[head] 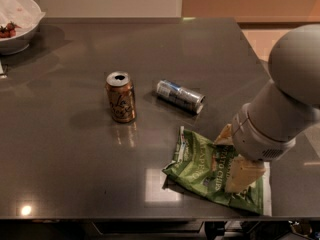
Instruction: Move green jalapeno chip bag near orange can
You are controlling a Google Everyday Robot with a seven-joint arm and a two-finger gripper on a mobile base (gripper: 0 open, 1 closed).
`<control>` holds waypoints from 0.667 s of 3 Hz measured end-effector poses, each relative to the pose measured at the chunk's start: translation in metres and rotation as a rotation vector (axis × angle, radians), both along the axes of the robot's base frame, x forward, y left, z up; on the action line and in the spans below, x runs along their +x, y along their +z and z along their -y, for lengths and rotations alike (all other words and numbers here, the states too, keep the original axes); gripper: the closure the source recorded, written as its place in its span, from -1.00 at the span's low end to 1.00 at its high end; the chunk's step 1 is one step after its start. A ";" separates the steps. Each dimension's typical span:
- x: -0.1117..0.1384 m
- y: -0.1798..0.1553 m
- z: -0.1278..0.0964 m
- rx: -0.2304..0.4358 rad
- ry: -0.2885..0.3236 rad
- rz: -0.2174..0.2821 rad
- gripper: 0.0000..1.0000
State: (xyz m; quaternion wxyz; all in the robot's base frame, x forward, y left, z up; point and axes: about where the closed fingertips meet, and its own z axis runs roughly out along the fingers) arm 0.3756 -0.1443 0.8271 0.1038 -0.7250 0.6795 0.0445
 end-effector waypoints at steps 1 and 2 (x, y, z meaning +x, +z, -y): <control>0.001 0.006 -0.005 0.004 0.001 -0.001 0.28; 0.008 0.029 -0.021 0.013 -0.003 0.017 0.78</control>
Offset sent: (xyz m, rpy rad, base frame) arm 0.0176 0.0387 0.0559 0.0257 -0.0366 -0.0102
